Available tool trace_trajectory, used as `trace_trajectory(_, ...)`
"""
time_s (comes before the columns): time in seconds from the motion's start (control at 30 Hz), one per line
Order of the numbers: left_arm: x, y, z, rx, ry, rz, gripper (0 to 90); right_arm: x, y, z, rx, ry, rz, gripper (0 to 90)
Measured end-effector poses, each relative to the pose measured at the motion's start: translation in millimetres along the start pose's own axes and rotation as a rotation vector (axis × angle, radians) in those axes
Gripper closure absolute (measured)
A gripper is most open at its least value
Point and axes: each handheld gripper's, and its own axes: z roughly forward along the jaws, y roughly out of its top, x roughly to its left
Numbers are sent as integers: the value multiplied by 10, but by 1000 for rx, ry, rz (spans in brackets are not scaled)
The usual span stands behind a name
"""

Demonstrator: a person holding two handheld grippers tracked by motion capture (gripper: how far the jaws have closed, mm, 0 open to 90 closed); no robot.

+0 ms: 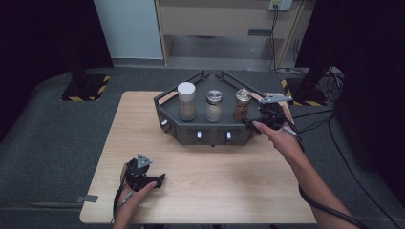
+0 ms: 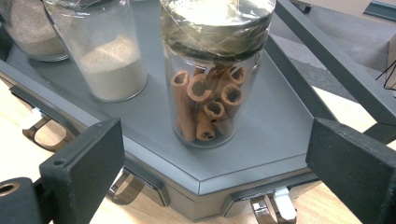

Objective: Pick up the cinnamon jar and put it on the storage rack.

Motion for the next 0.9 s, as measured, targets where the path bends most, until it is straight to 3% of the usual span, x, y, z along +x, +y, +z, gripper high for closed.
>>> trace_trajectory(0.9, 1, 0, 0, 0, 0, 0, 0, -35, -142, -102, 1, -6, 8, 47)
